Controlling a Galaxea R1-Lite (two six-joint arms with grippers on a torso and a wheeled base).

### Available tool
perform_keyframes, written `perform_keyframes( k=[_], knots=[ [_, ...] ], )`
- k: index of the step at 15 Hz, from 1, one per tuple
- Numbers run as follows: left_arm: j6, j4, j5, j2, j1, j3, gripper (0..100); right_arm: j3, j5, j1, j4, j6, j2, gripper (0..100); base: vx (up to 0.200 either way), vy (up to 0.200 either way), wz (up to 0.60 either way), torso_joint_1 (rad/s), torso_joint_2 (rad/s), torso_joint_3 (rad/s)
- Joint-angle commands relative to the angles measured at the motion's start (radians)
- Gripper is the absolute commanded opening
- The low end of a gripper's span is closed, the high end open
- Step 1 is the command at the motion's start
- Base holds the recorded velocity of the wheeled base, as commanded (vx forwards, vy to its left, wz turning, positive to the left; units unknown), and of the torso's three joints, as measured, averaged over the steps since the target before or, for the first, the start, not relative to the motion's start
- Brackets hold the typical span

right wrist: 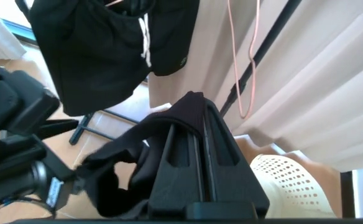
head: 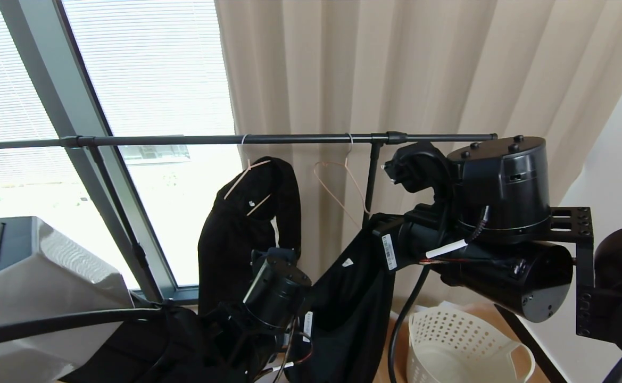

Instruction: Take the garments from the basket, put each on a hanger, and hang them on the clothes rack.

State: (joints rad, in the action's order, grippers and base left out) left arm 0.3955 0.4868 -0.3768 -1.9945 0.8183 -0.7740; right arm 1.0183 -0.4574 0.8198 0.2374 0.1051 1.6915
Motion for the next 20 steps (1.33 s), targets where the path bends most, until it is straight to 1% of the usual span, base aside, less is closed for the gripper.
perform_keyframes(
  k=[1,3,4,5,6,7,8,9,10,11,12,13,15,17,19,20],
  knots=[
    [-0.011,0.001,0.001,0.063,0.002,0.001,0,-0.007,0.000,-0.036,0.000,-0.016,-0.003,0,0.000,0.000,0.00,0.000,0.00,0.000],
    [-0.030,-0.004,0.004,0.148,-0.005,0.009,0,-0.027,0.000,-0.074,0.000,-0.073,-0.013,0,0.000,0.000,0.00,0.000,0.00,0.000],
    [-0.060,-0.005,0.006,0.189,-0.018,0.009,0,-0.043,0.000,-0.088,0.000,-0.099,-0.016,0,0.000,0.000,0.00,0.000,0.00,0.000],
    [-0.106,-0.005,0.009,0.223,-0.042,0.007,0,-0.063,0.000,-0.088,0.000,-0.127,-0.023,0,0.000,0.000,0.00,0.000,0.00,0.000],
    [-0.193,-0.007,0.015,0.261,-0.087,-0.004,0,-0.110,-0.001,-0.088,0.000,-0.197,-0.023,0,0.000,0.000,0.00,0.000,0.00,0.000],
    [-0.221,-0.010,0.033,0.278,-0.103,-0.028,0,-0.145,-0.017,-0.087,0.000,-0.240,-0.023,0,0.000,0.000,0.00,0.000,0.00,0.000],
    [-0.228,-0.020,0.049,0.290,-0.103,-0.051,0,-0.159,-0.036,-0.083,0.002,-0.277,-0.024,0,0.000,0.000,0.00,0.000,0.00,0.000],
    [-0.233,-0.045,0.064,0.298,-0.105,-0.065,0,-0.165,-0.060,-0.074,0.000,-0.289,-0.021,0,0.000,0.000,0.00,0.000,0.00,0.000],
    [-0.236,-0.077,0.091,0.304,-0.105,-0.070,0,-0.175,-0.104,-0.042,0.000,-0.289,-0.023,0,0.000,0.000,0.00,0.000,0.00,0.000],
    [-0.236,-0.082,0.110,0.306,-0.105,-0.068,0,-0.175,-0.124,-0.028,0.000,-0.289,-0.023,0,0.000,0.000,0.00,0.000,0.00,0.000],
    [-0.236,-0.082,0.151,0.306,-0.108,-0.067,0,-0.173,-0.142,-0.024,0.000,-0.289,-0.024,0,0.000,0.000,0.00,0.000,0.00,0.000],
    [-0.239,-0.082,0.208,0.302,-0.125,-0.070,0,-0.173,-0.144,-0.018,0.002,-0.288,-0.029,0,0.000,0.000,0.00,0.000,0.00,0.000],
    [-0.244,-0.082,0.233,0.293,-0.139,-0.070,0,-0.176,-0.142,-0.016,-0.001,-0.289,-0.055,0,0.000,0.000,0.00,0.000,0.00,0.000],
    [-0.273,-0.079,0.234,0.281,-0.146,-0.080,0,-0.181,-0.142,-0.016,-0.013,-0.292,-0.079,0,0.000,0.000,0.00,0.000,0.00,0.000],
    [-0.285,-0.079,0.246,0.276,-0.154,-0.108,0,-0.201,-0.142,-0.016,-0.027,-0.317,-0.099,0,0.000,0.000,0.00,0.000,0.00,0.000],
    [-0.299,-0.079,0.283,0.275,-0.163,-0.129,0,-0.230,-0.141,-0.016,-0.038,-0.361,-0.130,0,0.000,0.000,0.00,0.000,0.00,0.000]
  ],
)
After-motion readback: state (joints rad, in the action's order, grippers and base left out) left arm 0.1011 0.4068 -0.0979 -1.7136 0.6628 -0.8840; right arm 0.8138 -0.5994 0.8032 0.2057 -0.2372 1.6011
